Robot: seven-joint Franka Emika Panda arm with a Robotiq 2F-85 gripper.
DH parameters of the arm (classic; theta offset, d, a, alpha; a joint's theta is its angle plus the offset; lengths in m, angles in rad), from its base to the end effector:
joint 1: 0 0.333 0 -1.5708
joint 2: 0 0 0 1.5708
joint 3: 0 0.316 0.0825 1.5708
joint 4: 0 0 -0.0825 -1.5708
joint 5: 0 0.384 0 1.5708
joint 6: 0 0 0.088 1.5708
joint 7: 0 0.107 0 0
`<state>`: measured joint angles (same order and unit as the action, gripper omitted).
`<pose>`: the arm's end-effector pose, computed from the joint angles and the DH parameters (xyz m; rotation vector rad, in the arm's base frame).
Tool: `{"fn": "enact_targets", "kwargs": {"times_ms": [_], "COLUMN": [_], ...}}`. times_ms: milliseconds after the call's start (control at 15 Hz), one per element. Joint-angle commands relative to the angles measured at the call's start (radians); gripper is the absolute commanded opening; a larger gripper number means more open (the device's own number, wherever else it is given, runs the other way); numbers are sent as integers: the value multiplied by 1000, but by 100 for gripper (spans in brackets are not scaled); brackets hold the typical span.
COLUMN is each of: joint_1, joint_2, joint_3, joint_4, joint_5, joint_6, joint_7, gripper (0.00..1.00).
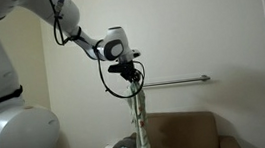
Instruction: Move the blue towel to the left armrest, move the white towel to the left armrest
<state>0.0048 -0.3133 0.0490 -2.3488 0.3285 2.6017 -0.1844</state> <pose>0.4921 0.0215 0.5165 -2.8311 -0.0094 -0.8398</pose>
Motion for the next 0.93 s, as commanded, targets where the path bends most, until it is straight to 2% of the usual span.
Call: {"fn": "enact_targets", "kwargs": {"times_ms": [0,67,267,533,867], "joint_1": [34,33,106,212,266], "joint_2": [-2,-2,33,94,188], "joint_3": [-36,-39,-35,9,85], "joint_4": [-3,-4,-39,-76,-53], "joint_5": [-23,-22,13,13,-53], "joint_6": [2,2,25,12,-18], "joint_7": [18,18,-43,-75,-69], "gripper": [9,3,4,4,4]}}
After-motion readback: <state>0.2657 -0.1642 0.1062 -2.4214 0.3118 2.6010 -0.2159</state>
